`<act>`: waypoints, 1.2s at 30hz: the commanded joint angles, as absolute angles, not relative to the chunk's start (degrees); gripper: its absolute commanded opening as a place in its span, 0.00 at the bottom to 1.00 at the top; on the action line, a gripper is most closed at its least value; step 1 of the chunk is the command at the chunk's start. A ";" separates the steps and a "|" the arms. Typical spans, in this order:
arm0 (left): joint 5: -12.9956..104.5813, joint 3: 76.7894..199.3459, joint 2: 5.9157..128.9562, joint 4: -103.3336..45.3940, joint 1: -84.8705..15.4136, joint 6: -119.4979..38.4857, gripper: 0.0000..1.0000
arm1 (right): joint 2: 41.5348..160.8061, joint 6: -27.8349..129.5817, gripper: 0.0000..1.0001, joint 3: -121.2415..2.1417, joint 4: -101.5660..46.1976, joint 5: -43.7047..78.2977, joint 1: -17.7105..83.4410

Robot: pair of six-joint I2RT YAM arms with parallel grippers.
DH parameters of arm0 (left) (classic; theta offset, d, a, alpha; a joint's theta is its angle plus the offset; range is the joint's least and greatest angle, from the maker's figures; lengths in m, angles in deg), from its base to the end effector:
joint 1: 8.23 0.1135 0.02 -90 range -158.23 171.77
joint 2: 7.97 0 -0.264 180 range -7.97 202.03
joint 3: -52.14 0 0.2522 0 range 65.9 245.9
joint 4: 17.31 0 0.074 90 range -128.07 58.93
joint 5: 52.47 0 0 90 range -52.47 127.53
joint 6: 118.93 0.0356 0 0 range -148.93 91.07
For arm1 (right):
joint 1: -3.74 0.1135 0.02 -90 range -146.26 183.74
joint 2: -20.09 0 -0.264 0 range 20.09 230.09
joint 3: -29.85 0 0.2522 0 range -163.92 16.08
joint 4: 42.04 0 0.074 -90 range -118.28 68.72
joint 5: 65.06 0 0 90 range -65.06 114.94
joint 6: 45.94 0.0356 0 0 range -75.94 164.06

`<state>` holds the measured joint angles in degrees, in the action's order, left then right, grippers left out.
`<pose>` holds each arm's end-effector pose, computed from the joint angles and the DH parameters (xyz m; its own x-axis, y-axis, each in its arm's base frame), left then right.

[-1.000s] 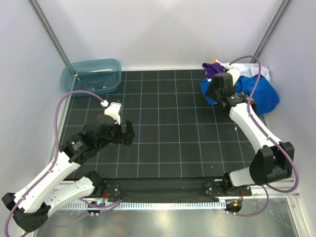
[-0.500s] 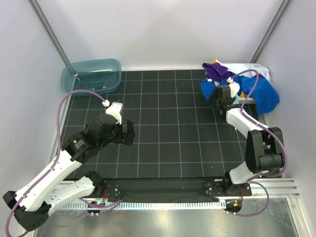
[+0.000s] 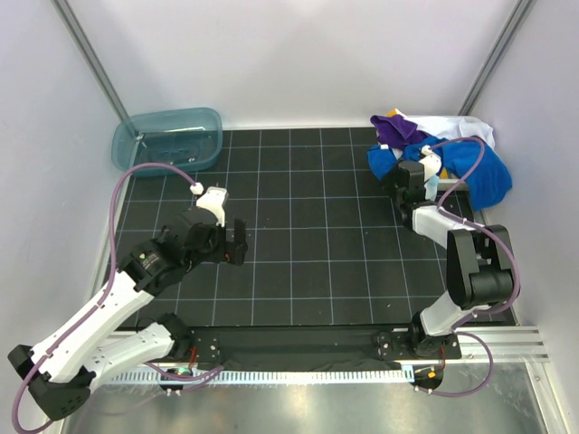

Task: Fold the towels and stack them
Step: Grab crumpled towel, then move the towel to the center of the board

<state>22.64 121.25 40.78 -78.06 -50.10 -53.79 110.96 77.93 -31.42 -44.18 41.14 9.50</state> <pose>0.1289 -0.1033 0.3295 -0.6477 0.0350 -0.7611 0.2502 0.9533 -0.1691 0.3386 0.0242 0.2030 -0.2974 0.5079 -0.8085 0.3802 0.8397 0.3877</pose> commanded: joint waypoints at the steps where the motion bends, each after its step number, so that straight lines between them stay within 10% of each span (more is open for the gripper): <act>1: 21.54 121.09 40.90 -76.87 -49.80 -53.62 1.00 | 111.93 79.39 0.55 -31.02 -52.28 40.85 9.19; 10: 20.92 121.18 41.25 -77.13 -49.71 -53.89 1.00 | 108.96 79.92 0.01 -35.14 -44.40 41.02 9.10; 36: 22.50 121.27 39.58 -76.25 -49.80 -53.27 1.00 | 104.46 67.97 0.01 -88.31 -6.75 39.80 7.78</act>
<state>22.09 121.12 40.32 -78.03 -50.10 -53.92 104.29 70.65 -80.93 -9.21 42.17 7.75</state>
